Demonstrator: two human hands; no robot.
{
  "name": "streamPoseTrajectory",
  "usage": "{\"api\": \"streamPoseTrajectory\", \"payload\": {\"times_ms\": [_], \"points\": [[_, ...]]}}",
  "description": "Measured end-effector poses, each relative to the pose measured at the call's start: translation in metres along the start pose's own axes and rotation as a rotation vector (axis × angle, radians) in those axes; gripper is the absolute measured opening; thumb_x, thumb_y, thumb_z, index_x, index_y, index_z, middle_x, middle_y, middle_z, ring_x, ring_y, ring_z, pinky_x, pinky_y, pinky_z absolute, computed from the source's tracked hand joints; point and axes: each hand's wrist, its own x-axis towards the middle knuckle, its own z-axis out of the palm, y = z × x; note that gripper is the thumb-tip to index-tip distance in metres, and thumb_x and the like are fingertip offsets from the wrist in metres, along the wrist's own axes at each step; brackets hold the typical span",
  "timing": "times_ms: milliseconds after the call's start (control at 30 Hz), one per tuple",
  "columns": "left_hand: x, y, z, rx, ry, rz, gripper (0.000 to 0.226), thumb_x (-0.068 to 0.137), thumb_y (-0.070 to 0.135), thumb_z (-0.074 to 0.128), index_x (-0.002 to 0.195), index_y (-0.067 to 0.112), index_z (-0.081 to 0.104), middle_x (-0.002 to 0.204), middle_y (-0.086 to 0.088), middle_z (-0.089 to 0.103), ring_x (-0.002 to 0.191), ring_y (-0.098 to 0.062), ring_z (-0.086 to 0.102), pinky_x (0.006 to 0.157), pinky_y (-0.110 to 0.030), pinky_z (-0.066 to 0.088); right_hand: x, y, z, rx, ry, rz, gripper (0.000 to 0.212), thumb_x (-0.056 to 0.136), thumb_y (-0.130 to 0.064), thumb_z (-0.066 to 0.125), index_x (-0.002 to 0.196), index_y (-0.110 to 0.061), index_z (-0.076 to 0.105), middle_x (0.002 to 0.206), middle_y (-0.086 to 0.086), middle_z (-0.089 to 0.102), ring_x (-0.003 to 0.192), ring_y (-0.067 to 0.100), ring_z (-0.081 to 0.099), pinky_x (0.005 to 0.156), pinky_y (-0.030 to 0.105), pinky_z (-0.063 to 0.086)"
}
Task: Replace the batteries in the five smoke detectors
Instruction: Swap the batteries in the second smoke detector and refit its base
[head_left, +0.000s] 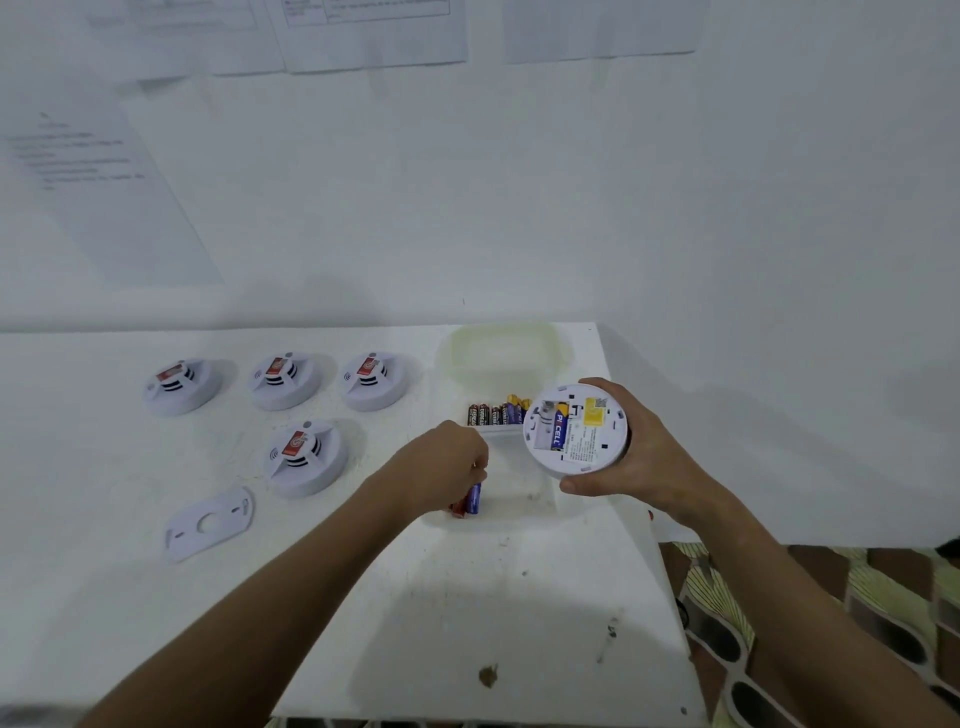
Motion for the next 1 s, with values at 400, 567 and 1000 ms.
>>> {"api": "streamPoseTrajectory", "payload": {"times_ms": [400, 567, 1000], "points": [[-0.034, 0.04, -0.033, -0.378, 0.351, 0.076, 0.031, 0.084, 0.029, 0.07, 0.114, 0.024, 0.063, 0.118, 0.007, 0.056, 0.085, -0.009, 0.057, 0.064, -0.009, 0.04, -0.001, -0.001, -0.004, 0.006, -0.16, -0.064, 0.092, 0.054, 0.006, 0.091, 0.13, -0.024, 0.049, 0.117, -0.016, 0.063, 0.112, 0.007, 0.06, 0.086, 0.018, 0.052], [-0.036, 0.047, -0.035, -0.472, 0.231, 0.135, 0.039, 0.078, 0.026, 0.075, 0.114, 0.027, 0.059, 0.123, 0.006, 0.05, 0.102, -0.013, 0.057, 0.073, -0.01, 0.044, 0.004, -0.005, 0.001, 0.009, -0.209, -0.088, 0.096, 0.054, 0.003, 0.093, 0.134, -0.022, 0.046, 0.12, -0.015, 0.061, 0.113, 0.01, 0.06, 0.088, 0.02, 0.052], [-0.031, 0.031, -0.041, -0.421, 0.201, 0.111, 0.047, 0.076, 0.027, 0.077, 0.116, 0.028, 0.052, 0.119, 0.005, 0.045, 0.1, -0.011, 0.053, 0.072, -0.012, 0.048, 0.013, -0.006, 0.02, 0.009, -0.169, -0.09, 0.097, 0.052, -0.008, 0.092, 0.135, -0.024, 0.045, 0.122, -0.012, 0.061, 0.113, 0.013, 0.06, 0.089, 0.021, 0.052]]}}
